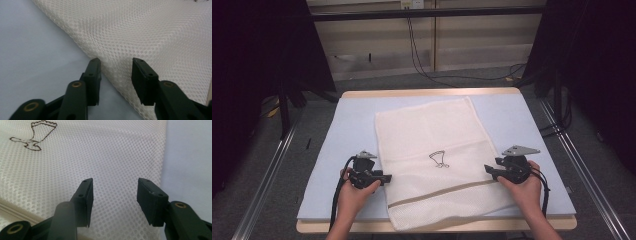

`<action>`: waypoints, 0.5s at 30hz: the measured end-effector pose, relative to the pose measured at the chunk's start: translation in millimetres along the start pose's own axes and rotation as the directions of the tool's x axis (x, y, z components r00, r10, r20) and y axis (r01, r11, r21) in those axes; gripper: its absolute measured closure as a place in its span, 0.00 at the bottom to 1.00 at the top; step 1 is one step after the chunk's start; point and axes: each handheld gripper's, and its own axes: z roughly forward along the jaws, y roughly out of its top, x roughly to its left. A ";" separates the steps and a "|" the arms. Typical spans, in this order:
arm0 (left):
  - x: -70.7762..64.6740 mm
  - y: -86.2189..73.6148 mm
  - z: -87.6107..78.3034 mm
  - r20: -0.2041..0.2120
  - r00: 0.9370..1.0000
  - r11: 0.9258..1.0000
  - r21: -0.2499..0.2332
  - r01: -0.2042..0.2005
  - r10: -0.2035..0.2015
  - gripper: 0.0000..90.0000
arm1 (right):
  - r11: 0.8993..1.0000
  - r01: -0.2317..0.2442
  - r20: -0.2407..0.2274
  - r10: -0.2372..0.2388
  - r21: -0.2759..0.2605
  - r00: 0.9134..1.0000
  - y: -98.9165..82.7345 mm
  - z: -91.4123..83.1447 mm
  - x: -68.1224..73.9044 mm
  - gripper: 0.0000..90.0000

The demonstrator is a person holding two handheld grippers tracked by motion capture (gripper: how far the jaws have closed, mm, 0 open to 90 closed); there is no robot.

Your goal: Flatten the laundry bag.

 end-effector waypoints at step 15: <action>30.4 23.8 -7.5 0.034 0.998 0.998 -0.028 0.051 -0.050 0.96 | 1.000 -0.022 -0.018 0.022 -0.009 1.000 -8.1 -0.8 -16.8 0.58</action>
